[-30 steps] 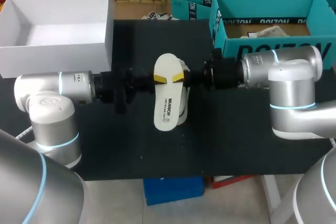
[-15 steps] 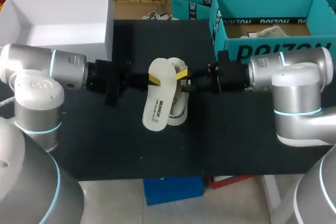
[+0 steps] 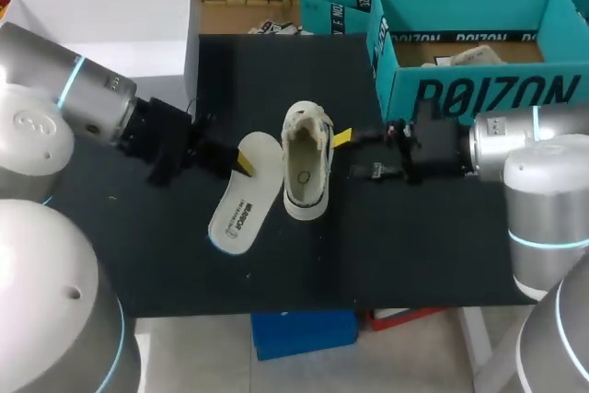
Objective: Take the shoe out of the shoebox, open the shoe tongue, remove and reinsert the insole, then place the shoe into the shoebox
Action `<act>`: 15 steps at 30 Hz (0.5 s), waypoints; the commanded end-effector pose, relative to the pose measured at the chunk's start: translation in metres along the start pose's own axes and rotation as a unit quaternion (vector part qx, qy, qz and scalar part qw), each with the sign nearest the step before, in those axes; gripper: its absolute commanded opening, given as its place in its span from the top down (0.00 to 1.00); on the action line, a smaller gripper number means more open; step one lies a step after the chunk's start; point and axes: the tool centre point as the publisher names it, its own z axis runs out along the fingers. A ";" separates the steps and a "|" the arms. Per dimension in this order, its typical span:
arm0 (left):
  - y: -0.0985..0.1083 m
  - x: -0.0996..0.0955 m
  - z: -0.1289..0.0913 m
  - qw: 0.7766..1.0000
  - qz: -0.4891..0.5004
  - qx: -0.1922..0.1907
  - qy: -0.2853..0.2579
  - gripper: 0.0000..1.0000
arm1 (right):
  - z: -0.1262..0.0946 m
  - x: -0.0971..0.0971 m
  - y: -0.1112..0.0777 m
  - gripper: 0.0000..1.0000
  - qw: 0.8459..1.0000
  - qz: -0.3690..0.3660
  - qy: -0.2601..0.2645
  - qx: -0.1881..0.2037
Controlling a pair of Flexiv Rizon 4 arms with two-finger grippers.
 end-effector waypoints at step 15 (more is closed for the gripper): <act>-0.042 0.014 0.014 0.996 -0.009 0.069 0.050 1.00 | -0.071 0.020 -0.048 0.00 0.996 0.005 -0.044 -0.081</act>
